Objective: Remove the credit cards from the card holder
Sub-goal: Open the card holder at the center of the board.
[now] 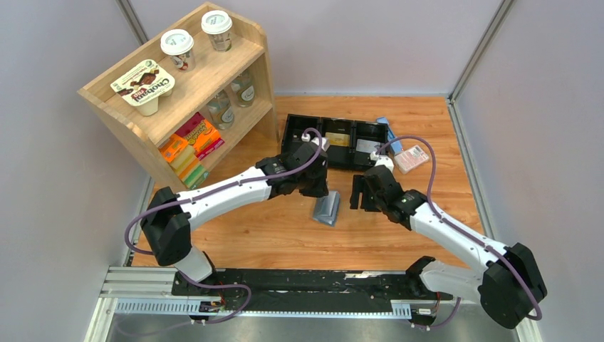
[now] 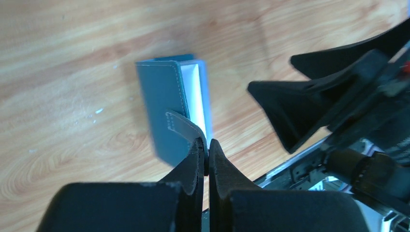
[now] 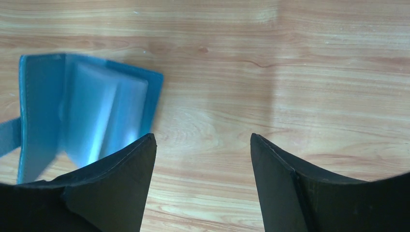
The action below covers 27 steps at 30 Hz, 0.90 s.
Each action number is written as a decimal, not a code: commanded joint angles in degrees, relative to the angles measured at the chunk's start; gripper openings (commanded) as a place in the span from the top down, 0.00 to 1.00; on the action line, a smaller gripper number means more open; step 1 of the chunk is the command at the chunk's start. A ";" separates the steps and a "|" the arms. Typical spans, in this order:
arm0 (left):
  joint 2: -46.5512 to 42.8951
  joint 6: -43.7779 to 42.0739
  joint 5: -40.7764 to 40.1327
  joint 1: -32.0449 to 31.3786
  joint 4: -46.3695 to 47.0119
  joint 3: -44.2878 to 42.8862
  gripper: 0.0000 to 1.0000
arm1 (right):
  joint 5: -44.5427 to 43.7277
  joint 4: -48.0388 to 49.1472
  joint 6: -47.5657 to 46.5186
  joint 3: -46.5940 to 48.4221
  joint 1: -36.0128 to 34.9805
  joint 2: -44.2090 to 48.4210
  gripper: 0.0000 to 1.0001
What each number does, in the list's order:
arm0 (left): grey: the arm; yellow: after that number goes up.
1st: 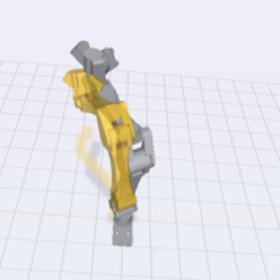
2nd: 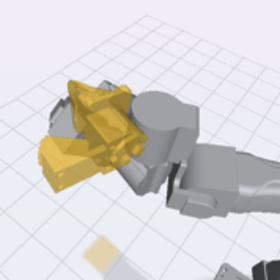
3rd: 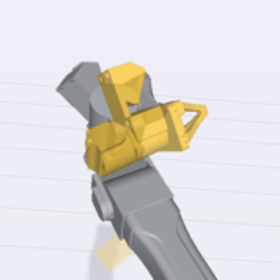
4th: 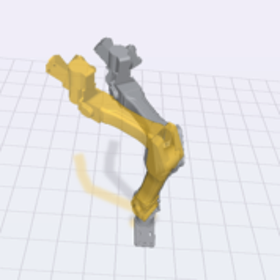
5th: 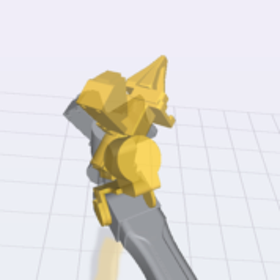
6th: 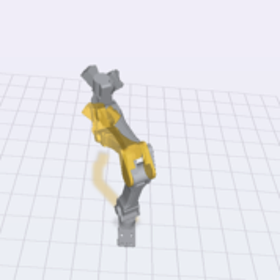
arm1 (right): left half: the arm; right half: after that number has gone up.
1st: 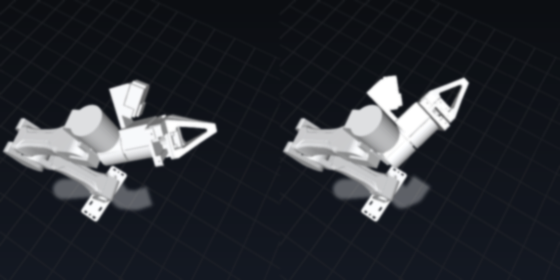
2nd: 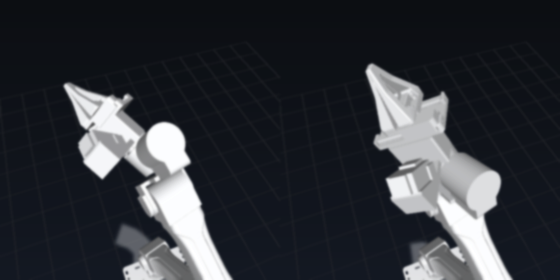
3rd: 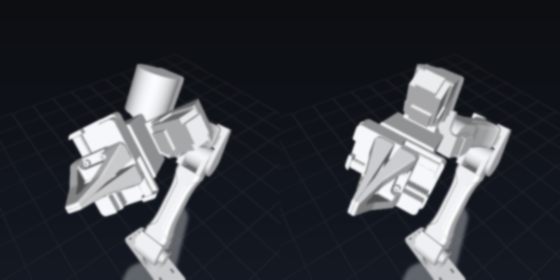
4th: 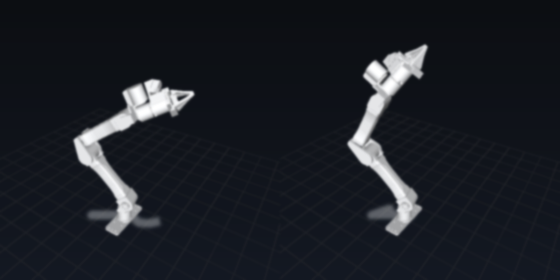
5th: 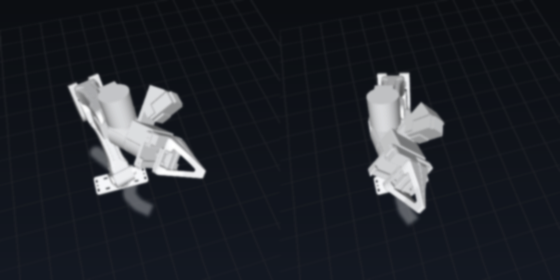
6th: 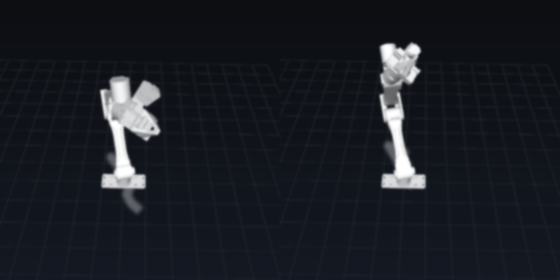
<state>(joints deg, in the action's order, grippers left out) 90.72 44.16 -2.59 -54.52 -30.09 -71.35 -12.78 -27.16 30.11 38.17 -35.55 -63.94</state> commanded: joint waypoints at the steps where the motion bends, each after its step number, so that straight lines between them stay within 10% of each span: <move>1: 1.21 -2.68 0.82 -0.59 -0.94 -5.20 1.00 | 1.78 3.25 0.04 -0.90 0.13 3.12 0.27; 27: -10.56 8.13 -6.99 5.04 1.08 23.01 1.00 | 28.06 18.28 5.93 -2.40 0.13 -7.77 0.50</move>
<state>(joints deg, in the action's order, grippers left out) 80.68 51.79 -7.35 -49.67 -28.49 -49.25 10.98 -12.51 34.52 34.76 -35.55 -70.13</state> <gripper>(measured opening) 0.019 0.505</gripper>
